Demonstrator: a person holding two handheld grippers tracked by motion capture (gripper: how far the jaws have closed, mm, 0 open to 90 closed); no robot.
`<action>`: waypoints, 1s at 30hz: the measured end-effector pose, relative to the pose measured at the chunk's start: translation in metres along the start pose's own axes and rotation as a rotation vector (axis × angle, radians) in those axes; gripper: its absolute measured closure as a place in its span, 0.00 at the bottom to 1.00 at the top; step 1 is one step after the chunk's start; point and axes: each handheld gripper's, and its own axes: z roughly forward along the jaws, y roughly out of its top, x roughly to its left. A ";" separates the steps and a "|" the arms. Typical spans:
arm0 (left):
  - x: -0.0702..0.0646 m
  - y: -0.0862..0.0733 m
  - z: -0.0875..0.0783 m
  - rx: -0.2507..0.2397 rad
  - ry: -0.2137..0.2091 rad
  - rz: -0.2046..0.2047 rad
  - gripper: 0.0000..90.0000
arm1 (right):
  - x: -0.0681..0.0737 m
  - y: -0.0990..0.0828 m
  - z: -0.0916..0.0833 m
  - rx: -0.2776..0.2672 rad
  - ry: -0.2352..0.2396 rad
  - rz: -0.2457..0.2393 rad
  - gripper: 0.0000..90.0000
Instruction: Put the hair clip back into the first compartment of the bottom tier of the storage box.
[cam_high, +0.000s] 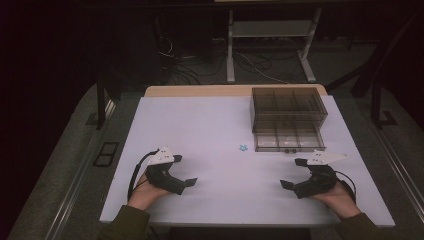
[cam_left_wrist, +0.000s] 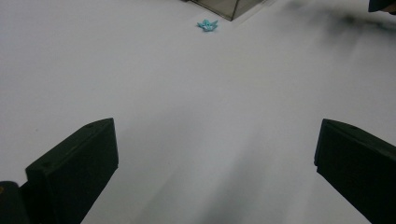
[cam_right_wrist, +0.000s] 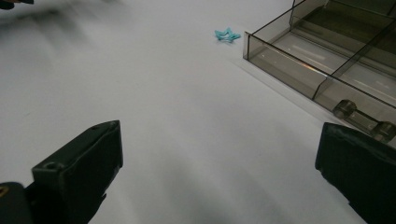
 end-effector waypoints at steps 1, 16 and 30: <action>0.000 0.000 0.000 0.007 0.003 0.003 0.00 | 0.000 0.000 0.000 -0.003 0.000 -0.001 0.00; 0.001 0.001 0.001 0.009 0.013 -0.018 0.00 | 0.001 -0.004 0.002 -0.007 0.027 -0.009 0.00; 0.005 0.005 0.005 -0.002 0.004 -0.026 0.07 | 0.002 -0.005 0.001 -0.019 0.031 0.010 0.00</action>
